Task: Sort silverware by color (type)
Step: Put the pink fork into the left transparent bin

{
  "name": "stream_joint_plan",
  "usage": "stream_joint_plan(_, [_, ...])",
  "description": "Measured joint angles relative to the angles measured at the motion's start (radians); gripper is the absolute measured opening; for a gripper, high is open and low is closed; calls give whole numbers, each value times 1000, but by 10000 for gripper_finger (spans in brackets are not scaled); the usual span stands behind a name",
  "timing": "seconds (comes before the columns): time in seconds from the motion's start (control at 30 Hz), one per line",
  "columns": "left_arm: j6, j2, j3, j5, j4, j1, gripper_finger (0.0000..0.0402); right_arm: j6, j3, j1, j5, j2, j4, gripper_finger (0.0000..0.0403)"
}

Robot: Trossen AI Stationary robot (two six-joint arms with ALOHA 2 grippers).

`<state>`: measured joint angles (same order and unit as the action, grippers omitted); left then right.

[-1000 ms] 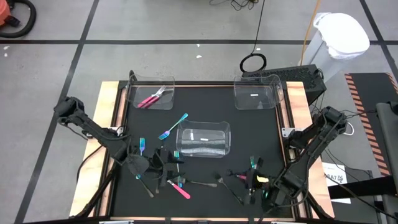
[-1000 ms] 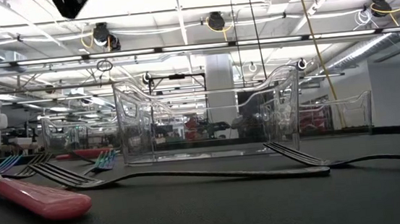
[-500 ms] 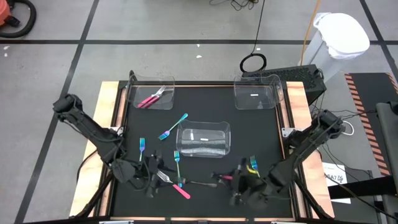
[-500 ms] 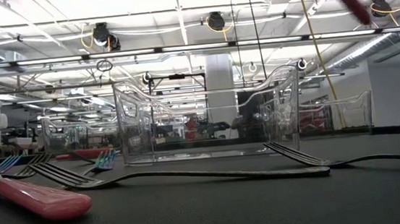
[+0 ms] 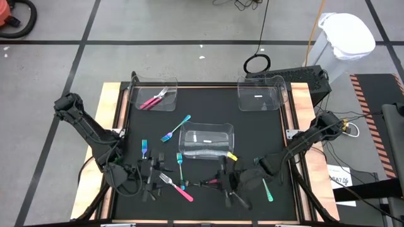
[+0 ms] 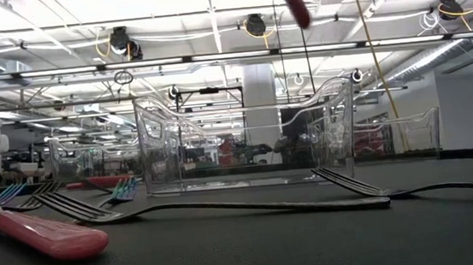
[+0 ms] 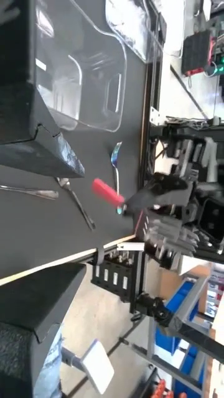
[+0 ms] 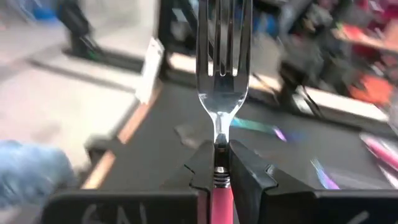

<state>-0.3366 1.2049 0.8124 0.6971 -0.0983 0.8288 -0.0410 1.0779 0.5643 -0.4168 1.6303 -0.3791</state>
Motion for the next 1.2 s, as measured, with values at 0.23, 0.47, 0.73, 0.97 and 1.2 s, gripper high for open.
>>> stream_joint_plan(0.23, [34, 2, 0, 3, -60, -16, 235, -139, -127, -29, 281, 48, -527, 28])
stream_joint_plan(0.47, [128, 67, 0, -99, -217, -82, 235, -232, -129, -39, 448, 71, -661, 28])
stream_joint_plan(0.73, [187, 118, 0, -278, -314, -170, 235, -271, -129, -69, 489, 70, -717, 29])
stream_joint_plan(0.97, [186, 179, 0, -405, -382, -244, 235, -262, -127, -101, 552, 70, -747, 30])
stream_joint_plan(1.2, [187, 241, 0, -552, -472, -303, 235, -267, -127, -101, 553, 70, -745, 29])
